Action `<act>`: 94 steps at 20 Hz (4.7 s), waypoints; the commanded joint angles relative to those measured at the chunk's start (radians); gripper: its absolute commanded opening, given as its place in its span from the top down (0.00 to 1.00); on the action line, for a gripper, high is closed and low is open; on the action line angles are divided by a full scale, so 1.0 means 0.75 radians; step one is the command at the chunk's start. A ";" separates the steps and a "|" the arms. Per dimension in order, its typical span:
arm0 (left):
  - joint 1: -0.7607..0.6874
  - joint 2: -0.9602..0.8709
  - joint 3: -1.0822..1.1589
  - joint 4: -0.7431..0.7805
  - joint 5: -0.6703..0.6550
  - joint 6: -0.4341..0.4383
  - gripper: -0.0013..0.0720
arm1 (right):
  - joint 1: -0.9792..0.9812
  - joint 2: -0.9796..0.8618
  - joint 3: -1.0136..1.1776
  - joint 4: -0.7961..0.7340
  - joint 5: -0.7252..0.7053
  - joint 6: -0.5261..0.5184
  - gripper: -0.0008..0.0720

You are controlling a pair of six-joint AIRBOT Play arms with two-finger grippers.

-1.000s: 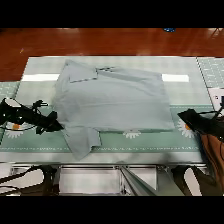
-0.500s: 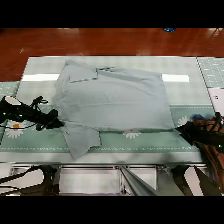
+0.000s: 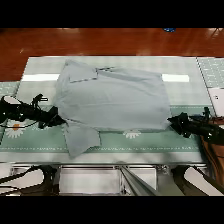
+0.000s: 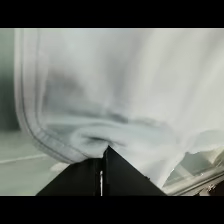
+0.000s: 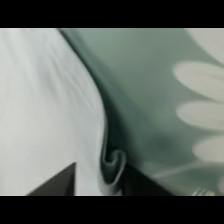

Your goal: Fold the shirts.

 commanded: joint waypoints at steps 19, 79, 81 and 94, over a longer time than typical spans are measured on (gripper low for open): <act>0.357 0.586 1.305 -0.500 0.006 0.118 0.96 | 0.371 0.549 1.743 -0.741 0.371 0.434 0.95; -0.070 -0.785 1.370 0.266 -0.551 -0.019 0.96 | 0.563 -1.082 1.779 -0.841 0.871 0.379 0.95; -0.072 -0.785 1.370 0.265 -0.554 -0.042 0.96 | 0.563 -1.082 1.771 -0.841 0.847 0.380 0.95; -0.035 -0.603 1.306 0.317 -0.527 -0.158 0.29 | 0.574 -0.804 1.661 -1.012 0.719 0.481 0.42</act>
